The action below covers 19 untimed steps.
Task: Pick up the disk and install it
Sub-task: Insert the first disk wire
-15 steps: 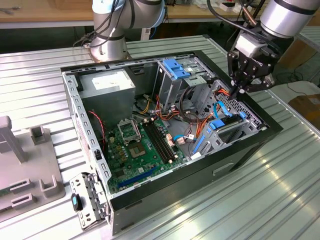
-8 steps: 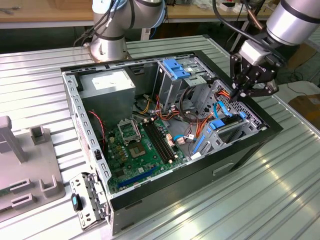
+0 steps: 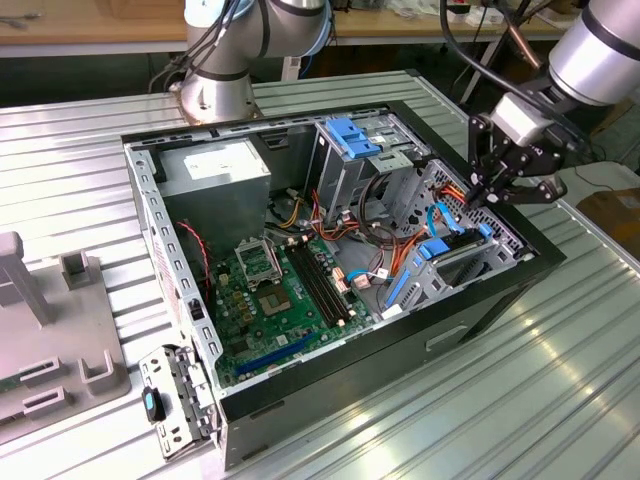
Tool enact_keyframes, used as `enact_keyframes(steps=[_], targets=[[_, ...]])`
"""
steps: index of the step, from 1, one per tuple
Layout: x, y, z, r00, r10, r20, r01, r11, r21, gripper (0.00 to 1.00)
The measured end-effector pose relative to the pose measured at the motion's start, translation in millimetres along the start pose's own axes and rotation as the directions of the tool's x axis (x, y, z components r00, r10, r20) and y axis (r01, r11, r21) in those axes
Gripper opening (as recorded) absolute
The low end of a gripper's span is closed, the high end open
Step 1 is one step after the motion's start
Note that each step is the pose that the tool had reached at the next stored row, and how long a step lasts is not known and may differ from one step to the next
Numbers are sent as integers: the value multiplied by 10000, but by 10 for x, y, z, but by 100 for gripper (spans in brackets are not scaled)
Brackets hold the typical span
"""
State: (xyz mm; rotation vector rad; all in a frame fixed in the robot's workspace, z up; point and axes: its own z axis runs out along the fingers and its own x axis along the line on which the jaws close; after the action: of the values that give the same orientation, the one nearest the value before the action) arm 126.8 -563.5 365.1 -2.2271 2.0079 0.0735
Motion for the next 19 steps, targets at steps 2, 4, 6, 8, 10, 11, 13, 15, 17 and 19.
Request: enact_keyframes(steps=[2, 4, 6, 8, 10, 11, 13, 15, 17, 19], targets=[[30, 7, -5, 10000, 3, 53, -3, 10000, 6, 16], [46, 12, -6, 10000, 11, 87, -11, 10000, 10, 16], [53, 15, -2, 9999, 104, 86, -104, 9999, 23, 16], [63, 17, 7, 9994, 343, 71, -344, 9994, 51, 16], [83, 19, 5, 9994, 352, 70, -352, 9994, 53, 16], [93, 22, 3, 9994, 353, 70, -353, 9994, 53, 16], [143, 62, -2, 9994, 352, 69, -352, 9994, 53, 16], [156, 96, 2, 9993, 364, 69, -365, 9993, 54, 16], [162, 102, 18, 9989, 473, 62, -473, 9989, 69, 16], [164, 103, 25, 9976, 694, 46, -694, 9975, 99, 16]])
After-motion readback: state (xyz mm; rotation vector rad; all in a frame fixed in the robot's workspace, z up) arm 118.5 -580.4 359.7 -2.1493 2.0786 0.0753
